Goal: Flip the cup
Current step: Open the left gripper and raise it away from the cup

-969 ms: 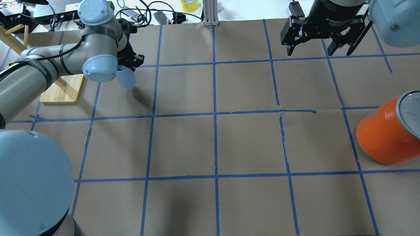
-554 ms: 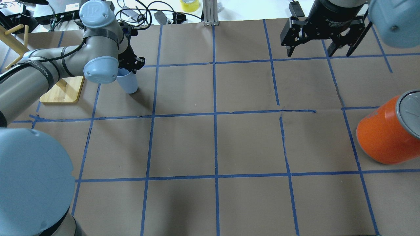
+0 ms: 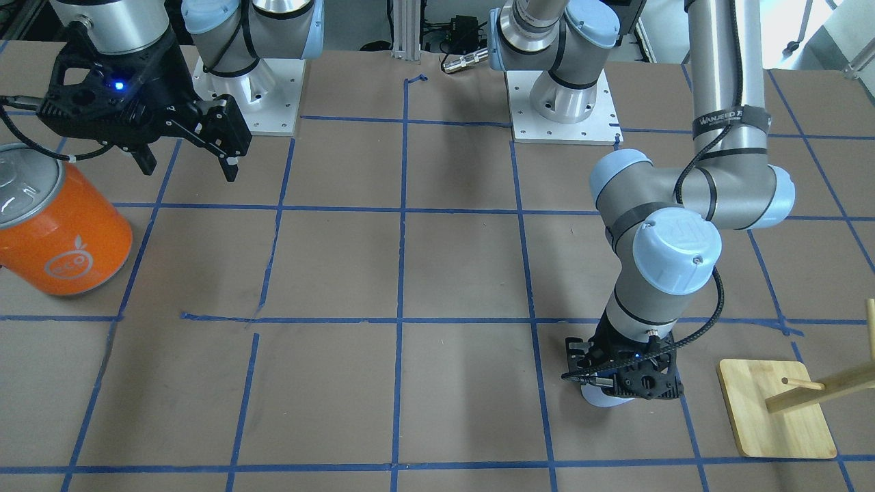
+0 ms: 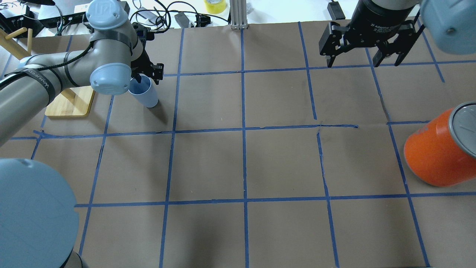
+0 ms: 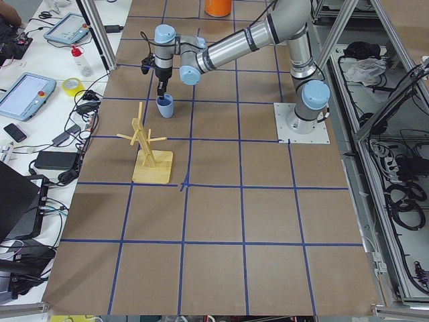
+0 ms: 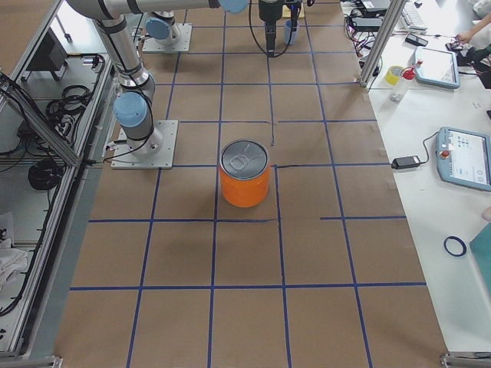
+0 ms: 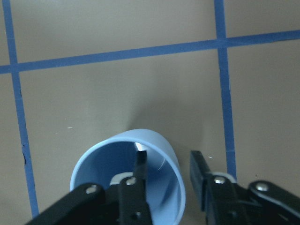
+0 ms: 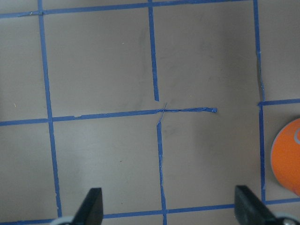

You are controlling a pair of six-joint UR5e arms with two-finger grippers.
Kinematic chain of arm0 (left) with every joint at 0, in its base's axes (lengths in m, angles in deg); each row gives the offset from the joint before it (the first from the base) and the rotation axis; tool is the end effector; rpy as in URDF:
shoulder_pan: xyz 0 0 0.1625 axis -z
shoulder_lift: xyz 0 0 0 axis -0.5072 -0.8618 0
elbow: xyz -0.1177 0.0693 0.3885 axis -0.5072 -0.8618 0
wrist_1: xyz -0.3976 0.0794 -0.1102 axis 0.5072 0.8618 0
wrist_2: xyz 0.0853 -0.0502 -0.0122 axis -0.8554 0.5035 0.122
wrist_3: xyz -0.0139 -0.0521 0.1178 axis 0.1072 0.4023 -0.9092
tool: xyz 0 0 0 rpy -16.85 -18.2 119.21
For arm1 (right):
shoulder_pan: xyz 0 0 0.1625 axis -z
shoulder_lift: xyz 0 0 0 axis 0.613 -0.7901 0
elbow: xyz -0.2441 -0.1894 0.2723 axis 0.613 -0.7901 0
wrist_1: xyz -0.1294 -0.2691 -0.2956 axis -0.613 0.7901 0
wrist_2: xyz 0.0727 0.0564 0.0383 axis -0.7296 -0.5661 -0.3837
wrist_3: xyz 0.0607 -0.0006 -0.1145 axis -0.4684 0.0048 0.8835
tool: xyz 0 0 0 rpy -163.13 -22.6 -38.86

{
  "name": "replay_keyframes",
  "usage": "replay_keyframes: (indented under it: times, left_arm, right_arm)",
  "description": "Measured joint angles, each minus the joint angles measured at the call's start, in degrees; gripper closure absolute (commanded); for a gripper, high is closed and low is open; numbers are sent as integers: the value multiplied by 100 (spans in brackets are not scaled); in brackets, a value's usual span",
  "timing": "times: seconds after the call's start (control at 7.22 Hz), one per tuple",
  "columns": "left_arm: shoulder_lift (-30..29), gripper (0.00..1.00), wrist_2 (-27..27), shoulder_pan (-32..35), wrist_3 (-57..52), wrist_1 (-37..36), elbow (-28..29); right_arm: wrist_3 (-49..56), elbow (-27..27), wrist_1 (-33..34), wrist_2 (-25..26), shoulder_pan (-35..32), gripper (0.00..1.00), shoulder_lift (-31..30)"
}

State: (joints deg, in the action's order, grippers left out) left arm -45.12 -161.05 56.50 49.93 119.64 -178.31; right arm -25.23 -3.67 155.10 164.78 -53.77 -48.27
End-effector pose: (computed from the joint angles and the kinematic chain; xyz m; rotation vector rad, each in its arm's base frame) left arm -0.0880 -0.6588 0.2401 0.1345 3.0296 -0.2494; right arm 0.1435 -0.5056 0.4810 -0.0978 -3.1126 0.1243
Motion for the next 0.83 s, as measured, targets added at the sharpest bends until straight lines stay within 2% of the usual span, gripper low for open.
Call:
replay_keyframes:
  times: [0.28, 0.69, 0.83]
  left_arm:
    - [556, 0, -2, 19, 116, 1037, 213]
    - [1556, 0, 34, 37, 305, 3235, 871]
    - [1895, 0, 60, 52, 471, 3630, 885]
  right_arm:
    - [14, -34, -137, 17, 1, 0, -38]
    - [26, -47, -148, 26, 8, 0, -42]
    - [27, -46, -149, 32, 8, 0, -43]
